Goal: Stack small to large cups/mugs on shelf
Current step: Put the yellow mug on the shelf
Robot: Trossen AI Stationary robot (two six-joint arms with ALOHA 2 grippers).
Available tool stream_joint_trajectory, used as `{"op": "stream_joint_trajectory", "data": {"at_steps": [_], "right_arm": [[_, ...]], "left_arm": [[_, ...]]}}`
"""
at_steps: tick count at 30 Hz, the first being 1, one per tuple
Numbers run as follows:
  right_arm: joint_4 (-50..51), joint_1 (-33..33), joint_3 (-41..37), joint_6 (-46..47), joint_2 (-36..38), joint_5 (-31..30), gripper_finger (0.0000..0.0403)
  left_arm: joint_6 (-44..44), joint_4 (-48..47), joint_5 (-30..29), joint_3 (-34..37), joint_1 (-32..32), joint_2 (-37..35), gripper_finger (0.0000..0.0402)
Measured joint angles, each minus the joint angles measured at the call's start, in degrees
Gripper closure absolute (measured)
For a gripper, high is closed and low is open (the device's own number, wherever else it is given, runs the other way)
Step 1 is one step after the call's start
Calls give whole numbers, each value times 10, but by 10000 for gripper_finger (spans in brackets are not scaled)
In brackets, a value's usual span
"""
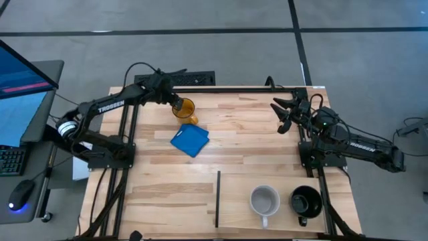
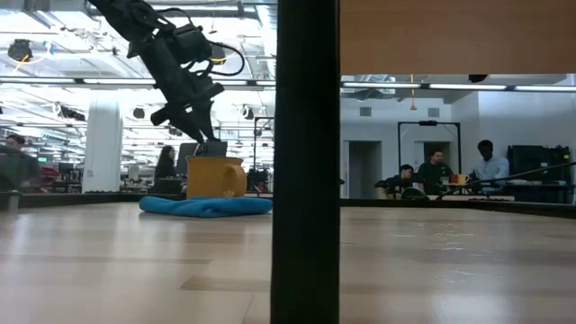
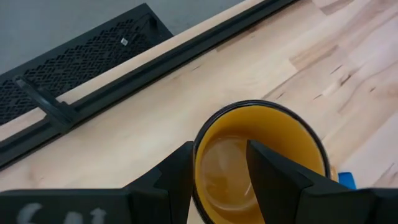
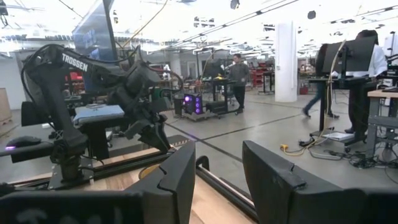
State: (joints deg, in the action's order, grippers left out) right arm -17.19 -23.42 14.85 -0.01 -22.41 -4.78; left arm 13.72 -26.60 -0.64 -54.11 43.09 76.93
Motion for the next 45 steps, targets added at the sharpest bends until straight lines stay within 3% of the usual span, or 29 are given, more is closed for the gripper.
{"op": "stream_joint_trajectory", "data": {"at_steps": [22,34,45], "right_arm": [[0,0,0,-5,0,0,248],[0,0,0,-20,0,0,248],[0,0,0,-20,0,0,248]], "left_arm": [[1,-12,0,-1,0,0,264],[-1,-10,0,-1,0,-1,200],[-3,-12,3,-1,0,0,194]]}}
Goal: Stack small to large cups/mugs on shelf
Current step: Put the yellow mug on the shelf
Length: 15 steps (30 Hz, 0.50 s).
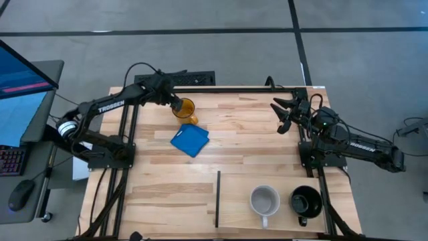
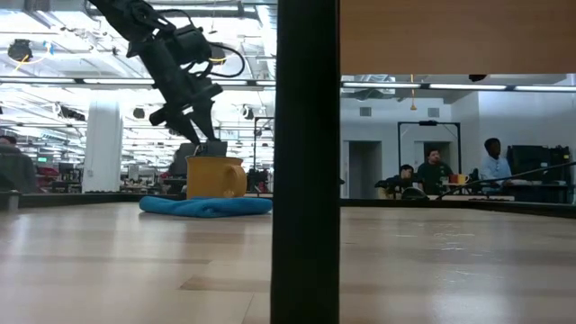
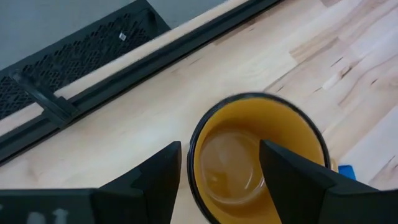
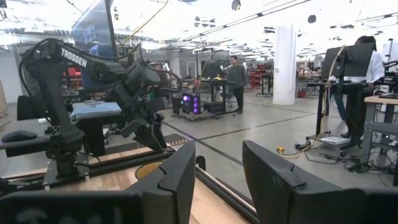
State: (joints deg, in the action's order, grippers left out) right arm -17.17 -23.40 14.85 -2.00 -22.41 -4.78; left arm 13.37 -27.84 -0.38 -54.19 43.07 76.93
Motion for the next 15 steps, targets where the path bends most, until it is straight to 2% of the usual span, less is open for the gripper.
{"op": "stream_joint_trajectory", "data": {"at_steps": [8,15], "right_arm": [[0,0,0,0,0,0,248],[0,0,0,0,0,0,248]], "left_arm": [[5,-20,-35,0,0,31,208],[-7,-7,-9,0,0,65,218]]}}
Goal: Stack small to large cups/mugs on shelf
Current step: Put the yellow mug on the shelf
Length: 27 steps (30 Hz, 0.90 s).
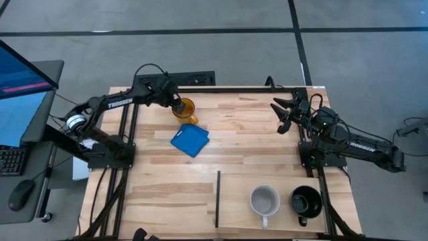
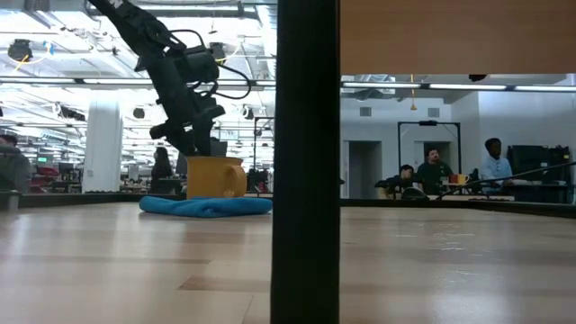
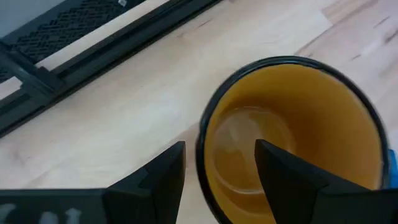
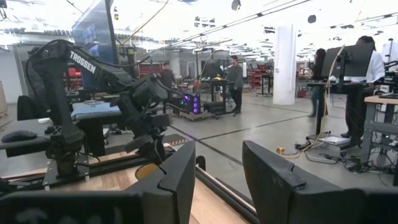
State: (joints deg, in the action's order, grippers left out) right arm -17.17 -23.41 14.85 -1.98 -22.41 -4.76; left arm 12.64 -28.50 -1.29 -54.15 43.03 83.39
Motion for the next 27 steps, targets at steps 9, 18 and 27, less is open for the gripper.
{"op": "stream_joint_trajectory", "data": {"at_steps": [9,18,27], "right_arm": [[0,0,0,0,0,0,248],[0,0,0,0,0,0,248],[7,0,0,0,0,0,248]], "left_arm": [[-30,24,-9,0,1,11,239],[-32,6,-9,0,1,11,278],[-37,5,-9,0,1,11,283]]}}
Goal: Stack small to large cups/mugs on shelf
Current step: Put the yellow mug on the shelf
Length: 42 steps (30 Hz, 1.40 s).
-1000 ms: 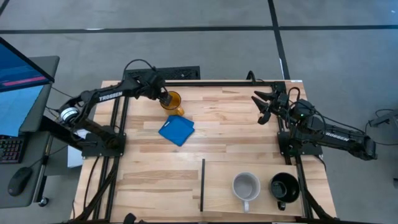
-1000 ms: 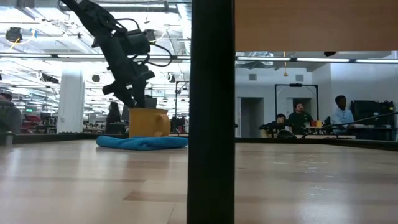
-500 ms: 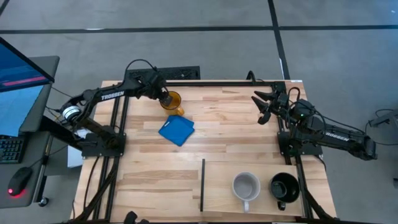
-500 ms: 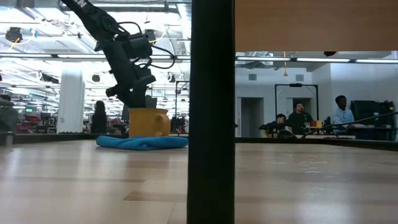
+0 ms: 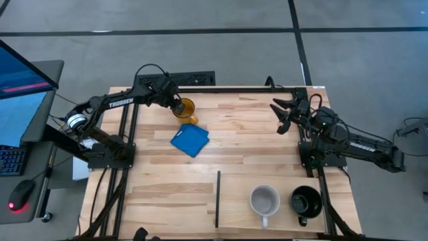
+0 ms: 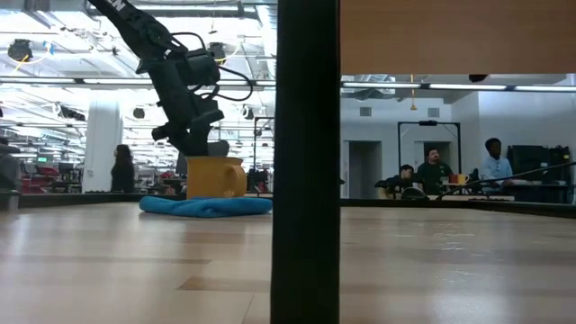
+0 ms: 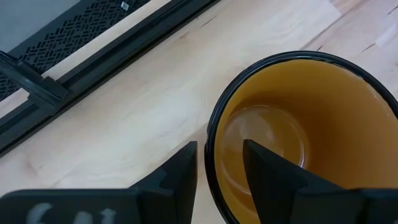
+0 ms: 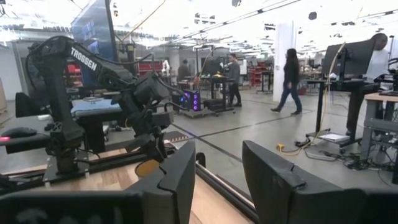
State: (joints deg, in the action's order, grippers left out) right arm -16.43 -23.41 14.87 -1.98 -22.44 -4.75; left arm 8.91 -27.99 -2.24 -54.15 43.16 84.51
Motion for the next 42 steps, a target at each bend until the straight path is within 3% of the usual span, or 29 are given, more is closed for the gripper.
{"op": "stream_joint_trajectory", "data": {"at_steps": [13,27,42], "right_arm": [[14,0,0,0,0,0,248],[13,0,0,0,0,0,248],[13,0,0,-1,0,0,248]], "left_arm": [[-1,-16,0,0,0,0,287],[-1,-8,-5,0,0,0,370],[-1,-10,15,0,0,-1,379]]}}
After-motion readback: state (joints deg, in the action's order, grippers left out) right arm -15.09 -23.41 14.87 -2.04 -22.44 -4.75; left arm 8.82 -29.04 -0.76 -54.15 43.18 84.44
